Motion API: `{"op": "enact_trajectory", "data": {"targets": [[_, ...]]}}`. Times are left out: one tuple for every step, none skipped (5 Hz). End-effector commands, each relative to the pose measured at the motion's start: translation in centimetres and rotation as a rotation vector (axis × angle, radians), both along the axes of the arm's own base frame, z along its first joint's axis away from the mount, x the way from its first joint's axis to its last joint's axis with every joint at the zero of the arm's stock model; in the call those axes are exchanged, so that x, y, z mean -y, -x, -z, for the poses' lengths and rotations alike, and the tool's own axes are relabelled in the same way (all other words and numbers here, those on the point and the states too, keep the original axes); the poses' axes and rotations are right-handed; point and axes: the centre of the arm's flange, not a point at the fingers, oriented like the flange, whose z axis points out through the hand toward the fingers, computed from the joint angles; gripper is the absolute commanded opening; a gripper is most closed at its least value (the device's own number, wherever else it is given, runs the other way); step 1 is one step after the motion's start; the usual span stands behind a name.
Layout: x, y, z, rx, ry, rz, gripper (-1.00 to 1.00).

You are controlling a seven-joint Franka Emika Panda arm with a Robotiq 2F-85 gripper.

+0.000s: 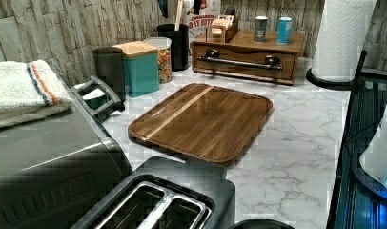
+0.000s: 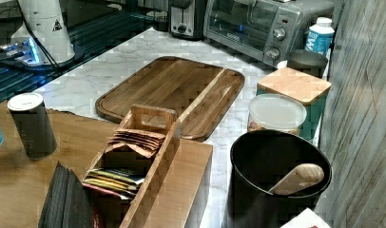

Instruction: Open the drawer.

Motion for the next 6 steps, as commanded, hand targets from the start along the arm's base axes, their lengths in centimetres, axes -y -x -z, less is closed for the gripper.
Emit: {"op": "enact_trajectory", "data": {"targets": [[4.9,6.6,2.5,0.035,0.011,-0.213,1.0],[6.4,8.0,3.4,0.088,0.109,-0.325,1.0],[8.7,8.3,3.9,0.108,0.151,-0.407,1.0],[10.6,9.1,5.2,0.168,0.227,-0.493,1.0],[13.7,9.4,5.8,0.167,0.214,-0.537,1.0],[16.8,9.4,6.3,0.162,0.201,-0.583,1.0]]}}
